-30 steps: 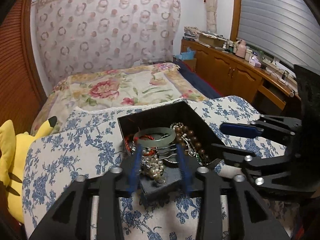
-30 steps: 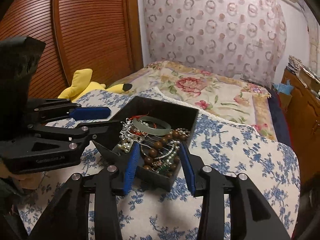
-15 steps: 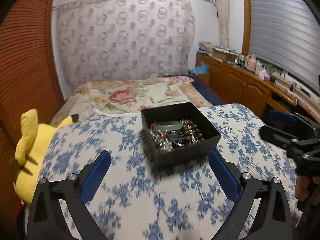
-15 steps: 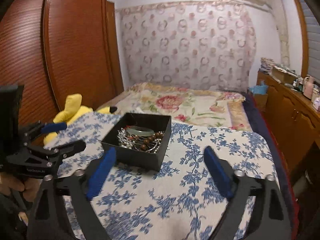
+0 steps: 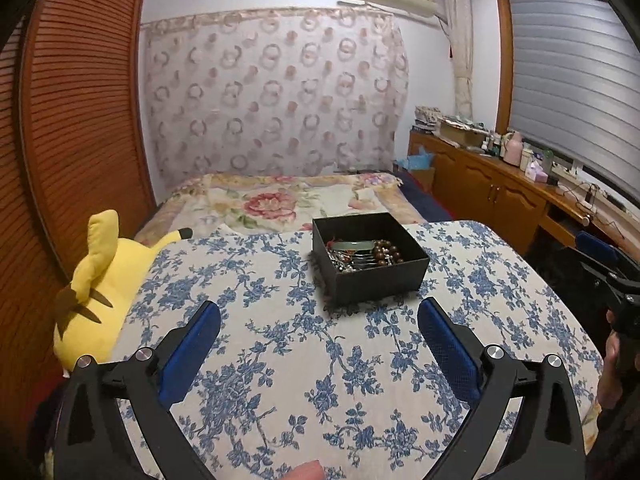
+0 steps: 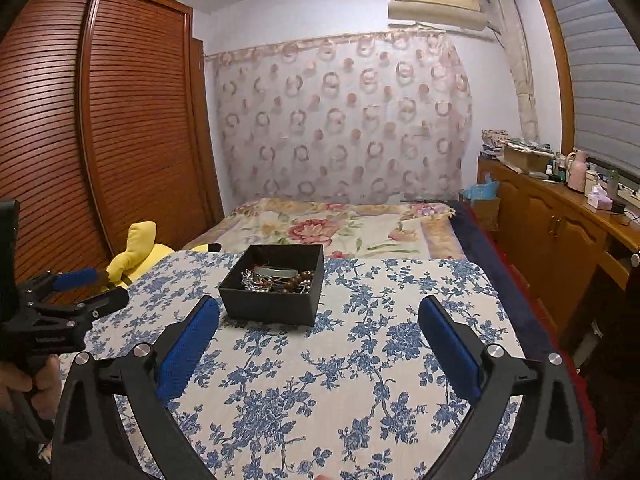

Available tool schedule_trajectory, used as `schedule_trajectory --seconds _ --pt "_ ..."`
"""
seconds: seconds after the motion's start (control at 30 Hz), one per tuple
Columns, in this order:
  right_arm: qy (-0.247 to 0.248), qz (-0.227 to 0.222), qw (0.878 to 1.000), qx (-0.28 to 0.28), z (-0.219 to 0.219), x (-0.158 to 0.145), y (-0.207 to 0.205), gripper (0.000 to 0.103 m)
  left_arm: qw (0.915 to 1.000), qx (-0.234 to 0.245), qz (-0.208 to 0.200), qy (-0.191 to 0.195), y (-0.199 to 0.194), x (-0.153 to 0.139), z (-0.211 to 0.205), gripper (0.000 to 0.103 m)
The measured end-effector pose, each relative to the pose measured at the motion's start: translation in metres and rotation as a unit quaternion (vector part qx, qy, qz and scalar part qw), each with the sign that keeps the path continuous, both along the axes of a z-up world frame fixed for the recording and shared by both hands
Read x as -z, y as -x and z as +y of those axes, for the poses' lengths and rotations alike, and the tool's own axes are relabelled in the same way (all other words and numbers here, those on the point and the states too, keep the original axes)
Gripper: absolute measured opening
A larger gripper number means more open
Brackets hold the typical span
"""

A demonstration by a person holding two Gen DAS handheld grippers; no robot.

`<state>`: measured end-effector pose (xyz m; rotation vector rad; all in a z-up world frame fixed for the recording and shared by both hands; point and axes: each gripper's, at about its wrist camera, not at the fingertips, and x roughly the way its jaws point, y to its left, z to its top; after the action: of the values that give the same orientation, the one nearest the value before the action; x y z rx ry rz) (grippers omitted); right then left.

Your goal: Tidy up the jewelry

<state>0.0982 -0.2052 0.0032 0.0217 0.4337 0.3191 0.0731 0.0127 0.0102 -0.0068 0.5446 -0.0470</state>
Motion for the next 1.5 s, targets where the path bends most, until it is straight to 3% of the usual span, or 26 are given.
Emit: schedule_trajectory --seconds 1.5 --pt "0.006 0.000 1.000 0.010 0.008 0.007 0.010 0.100 0.9998 -0.009 -0.018 0.003 0.019 -0.005 0.001 0.095"
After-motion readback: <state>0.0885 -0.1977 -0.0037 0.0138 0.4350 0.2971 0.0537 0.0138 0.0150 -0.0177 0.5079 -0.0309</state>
